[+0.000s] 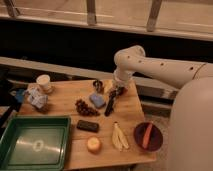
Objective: Place sponge in metal cup
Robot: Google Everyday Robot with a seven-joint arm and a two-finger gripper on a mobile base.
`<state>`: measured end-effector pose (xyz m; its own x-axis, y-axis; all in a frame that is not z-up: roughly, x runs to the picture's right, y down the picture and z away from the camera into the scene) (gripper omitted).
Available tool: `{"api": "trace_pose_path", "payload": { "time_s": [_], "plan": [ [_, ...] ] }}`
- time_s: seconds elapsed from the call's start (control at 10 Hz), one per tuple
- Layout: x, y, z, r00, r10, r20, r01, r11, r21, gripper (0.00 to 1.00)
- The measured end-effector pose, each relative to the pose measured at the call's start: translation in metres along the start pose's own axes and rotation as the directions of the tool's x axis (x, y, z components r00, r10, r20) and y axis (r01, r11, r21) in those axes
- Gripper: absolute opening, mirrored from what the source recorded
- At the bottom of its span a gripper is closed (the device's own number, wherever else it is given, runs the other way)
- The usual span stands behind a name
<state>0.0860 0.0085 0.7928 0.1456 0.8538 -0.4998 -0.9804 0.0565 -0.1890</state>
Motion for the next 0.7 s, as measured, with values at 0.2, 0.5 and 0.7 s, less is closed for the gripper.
{"api": "trace_pose_path", "payload": {
  "time_s": [0.2, 0.5, 0.7],
  "plan": [
    [0.000, -0.003, 0.010, 1.000, -0.006, -0.005, 0.006, 0.999, 0.033, 0.80],
    [-0.018, 0.027, 0.021, 0.996, -0.089, 0.008, 0.088, 0.994, 0.068, 0.80],
    [-0.034, 0.050, 0.029, 0.989, -0.150, 0.019, 0.148, 0.986, 0.073, 0.80]
  ]
}}
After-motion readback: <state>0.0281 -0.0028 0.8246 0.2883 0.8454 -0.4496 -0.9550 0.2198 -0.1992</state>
